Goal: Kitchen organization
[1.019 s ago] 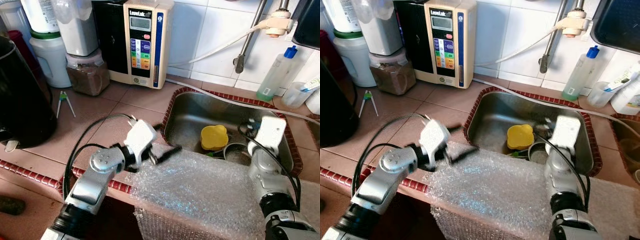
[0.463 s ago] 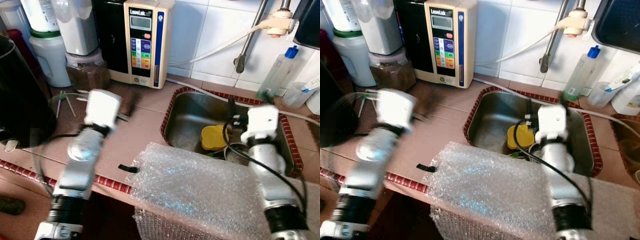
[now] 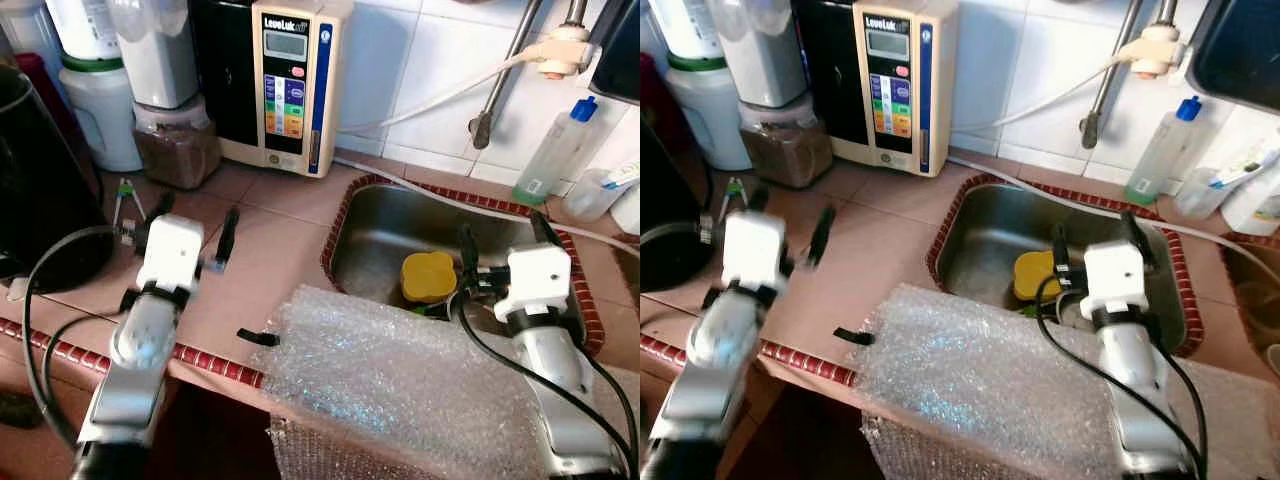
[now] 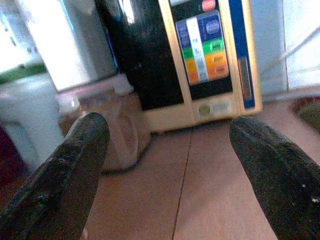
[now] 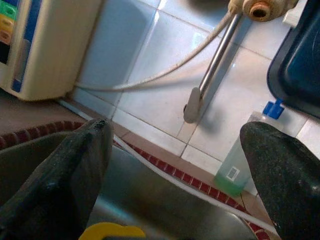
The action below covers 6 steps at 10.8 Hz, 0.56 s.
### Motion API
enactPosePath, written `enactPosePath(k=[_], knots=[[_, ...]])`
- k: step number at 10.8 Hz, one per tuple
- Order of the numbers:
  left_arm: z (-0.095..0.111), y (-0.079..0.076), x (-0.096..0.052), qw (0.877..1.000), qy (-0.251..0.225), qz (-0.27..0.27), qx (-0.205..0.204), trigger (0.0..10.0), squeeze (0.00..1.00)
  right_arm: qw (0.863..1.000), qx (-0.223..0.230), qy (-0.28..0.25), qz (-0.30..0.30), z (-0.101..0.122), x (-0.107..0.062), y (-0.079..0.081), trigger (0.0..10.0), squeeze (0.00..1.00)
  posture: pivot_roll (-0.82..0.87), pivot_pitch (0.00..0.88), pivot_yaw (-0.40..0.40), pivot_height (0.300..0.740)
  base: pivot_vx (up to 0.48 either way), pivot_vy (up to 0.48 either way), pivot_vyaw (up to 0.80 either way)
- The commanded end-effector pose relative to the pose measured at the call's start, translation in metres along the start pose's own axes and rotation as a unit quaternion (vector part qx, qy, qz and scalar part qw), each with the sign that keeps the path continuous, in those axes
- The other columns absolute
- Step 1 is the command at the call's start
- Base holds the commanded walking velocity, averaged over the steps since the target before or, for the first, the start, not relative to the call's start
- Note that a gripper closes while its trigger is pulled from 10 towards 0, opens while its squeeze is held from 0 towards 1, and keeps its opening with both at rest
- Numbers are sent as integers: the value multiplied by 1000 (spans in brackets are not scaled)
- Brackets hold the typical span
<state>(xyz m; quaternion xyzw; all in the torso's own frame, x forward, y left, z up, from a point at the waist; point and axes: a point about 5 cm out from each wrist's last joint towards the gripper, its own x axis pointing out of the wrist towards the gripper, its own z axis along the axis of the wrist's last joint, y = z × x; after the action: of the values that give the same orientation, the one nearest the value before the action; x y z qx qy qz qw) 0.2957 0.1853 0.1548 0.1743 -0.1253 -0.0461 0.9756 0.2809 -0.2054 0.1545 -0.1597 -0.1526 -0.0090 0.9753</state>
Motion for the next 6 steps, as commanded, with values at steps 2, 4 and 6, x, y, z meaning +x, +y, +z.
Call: enactPosePath(k=[2,4,6], knots=[[-2,6,-15,1000,1,5,24,10000,671,1000,4,8,17,1,-10,2,10000,1000,195,0,-73,740,0,0,0],[-9,17,-33,998,22,10,54,10000,514,999,25,22,37,1,-22,17,10000,1000,212,0,-69,740,0,0,0],[-15,25,-40,997,47,28,62,10000,459,998,37,17,51,6,-26,29,10000,749,216,0,-69,740,0,0,0]])
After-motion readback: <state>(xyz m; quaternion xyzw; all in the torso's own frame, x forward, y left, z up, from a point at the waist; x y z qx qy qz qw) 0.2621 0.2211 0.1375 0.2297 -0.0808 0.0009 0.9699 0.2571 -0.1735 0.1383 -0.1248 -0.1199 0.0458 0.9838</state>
